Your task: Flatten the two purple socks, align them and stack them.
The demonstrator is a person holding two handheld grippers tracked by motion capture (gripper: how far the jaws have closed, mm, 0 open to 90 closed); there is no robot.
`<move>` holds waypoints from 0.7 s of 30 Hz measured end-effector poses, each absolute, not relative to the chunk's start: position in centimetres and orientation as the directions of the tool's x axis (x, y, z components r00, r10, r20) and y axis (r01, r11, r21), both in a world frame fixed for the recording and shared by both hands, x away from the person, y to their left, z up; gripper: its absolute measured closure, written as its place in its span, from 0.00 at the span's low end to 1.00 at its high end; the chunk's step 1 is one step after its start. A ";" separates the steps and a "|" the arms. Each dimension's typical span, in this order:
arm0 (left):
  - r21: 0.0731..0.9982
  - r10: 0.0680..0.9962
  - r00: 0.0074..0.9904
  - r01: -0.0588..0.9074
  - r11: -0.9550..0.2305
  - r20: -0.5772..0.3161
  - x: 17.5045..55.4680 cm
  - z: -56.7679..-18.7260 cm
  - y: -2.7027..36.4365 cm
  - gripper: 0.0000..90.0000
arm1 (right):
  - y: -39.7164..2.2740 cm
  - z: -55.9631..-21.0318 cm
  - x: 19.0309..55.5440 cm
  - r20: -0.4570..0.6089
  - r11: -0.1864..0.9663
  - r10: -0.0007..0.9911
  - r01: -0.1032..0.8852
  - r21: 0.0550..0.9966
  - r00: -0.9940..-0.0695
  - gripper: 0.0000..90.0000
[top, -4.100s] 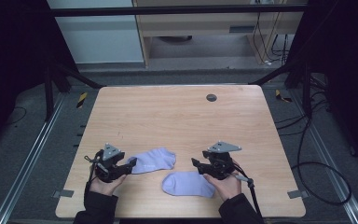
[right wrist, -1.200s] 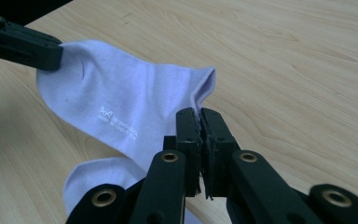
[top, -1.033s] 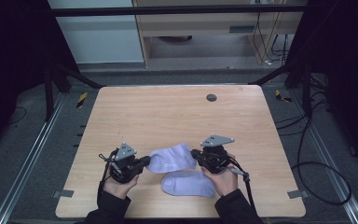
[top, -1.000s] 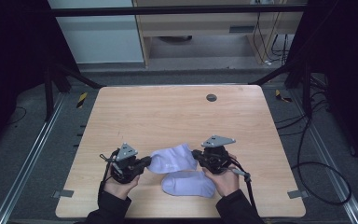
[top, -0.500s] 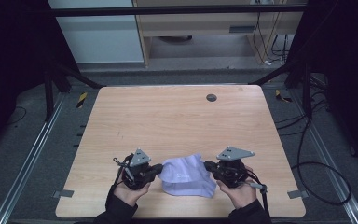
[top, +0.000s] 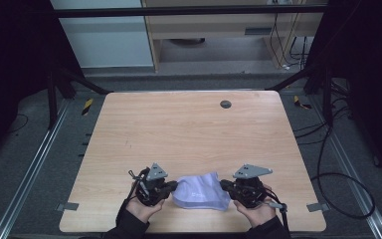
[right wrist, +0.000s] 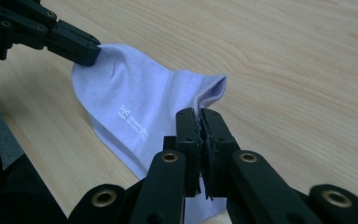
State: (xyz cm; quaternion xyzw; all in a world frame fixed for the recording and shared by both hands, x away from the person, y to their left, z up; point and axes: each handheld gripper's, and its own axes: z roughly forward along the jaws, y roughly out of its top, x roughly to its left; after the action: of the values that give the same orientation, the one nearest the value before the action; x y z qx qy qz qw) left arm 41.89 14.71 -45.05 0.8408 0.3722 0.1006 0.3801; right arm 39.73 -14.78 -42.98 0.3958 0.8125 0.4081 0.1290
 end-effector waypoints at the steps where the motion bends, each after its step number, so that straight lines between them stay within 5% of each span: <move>1: 0.713 0.701 0.704 0.549 -0.437 -0.113 41.9 -45.1 14.7 0.96 | -14.8 -43.1 39.7 0.119 0.353 0.748 0.544 0.761 -0.653 0.97; 21: 0.658 0.698 0.706 0.584 -0.475 -0.123 42.3 -46.8 14.2 0.96 | -15.5 -45.5 39.8 0.141 0.366 0.764 0.603 0.709 -0.630 0.96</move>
State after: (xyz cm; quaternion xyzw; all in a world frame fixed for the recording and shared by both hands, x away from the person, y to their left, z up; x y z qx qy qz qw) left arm 42.25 14.18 -46.76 0.8550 0.3748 0.0811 0.3490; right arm 39.83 -15.46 -45.47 0.4170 0.8194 0.3785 0.1064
